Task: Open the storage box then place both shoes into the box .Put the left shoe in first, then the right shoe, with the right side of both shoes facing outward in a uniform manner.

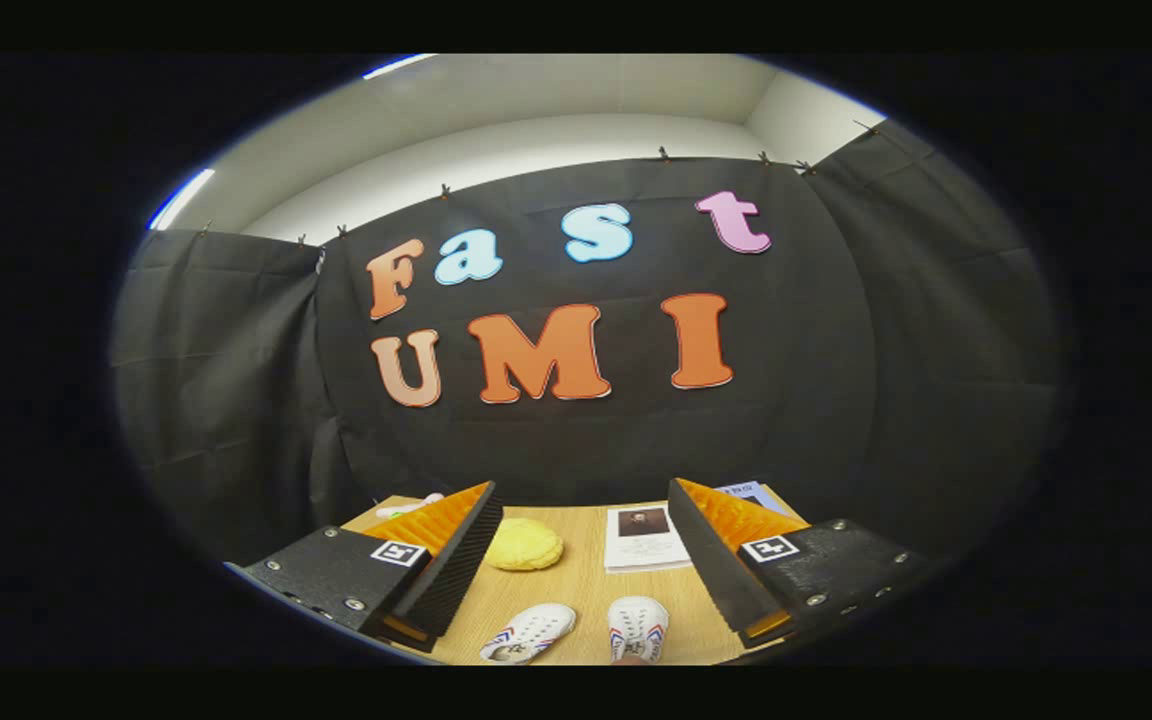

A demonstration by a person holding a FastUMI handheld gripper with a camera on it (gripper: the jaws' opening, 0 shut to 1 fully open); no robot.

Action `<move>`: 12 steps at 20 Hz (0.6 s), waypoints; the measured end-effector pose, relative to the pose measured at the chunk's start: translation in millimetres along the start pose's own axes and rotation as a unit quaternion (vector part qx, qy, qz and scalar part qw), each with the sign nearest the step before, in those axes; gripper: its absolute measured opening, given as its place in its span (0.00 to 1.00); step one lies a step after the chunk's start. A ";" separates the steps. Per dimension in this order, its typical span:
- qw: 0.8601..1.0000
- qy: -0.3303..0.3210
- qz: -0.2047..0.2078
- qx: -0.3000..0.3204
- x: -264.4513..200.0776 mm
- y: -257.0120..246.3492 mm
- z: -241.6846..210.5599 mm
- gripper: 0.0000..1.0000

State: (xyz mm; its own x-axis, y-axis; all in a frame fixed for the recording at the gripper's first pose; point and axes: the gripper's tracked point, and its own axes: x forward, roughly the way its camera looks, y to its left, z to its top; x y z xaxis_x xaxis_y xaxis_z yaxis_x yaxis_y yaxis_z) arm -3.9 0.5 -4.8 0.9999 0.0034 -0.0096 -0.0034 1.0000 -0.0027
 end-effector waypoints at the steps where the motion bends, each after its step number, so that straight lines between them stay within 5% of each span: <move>1: 1.000 0.002 0.000 0.001 -0.1 -0.2 -1.4 0.99; 12: 0.999 0.020 0.023 0.035 3.1 1.5 -19.6 0.99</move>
State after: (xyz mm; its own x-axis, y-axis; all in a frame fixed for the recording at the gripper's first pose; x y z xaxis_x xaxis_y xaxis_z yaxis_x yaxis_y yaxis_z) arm -0.9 2.0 -24.5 0.9976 0.0498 -0.0472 -0.0465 0.9965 0.0690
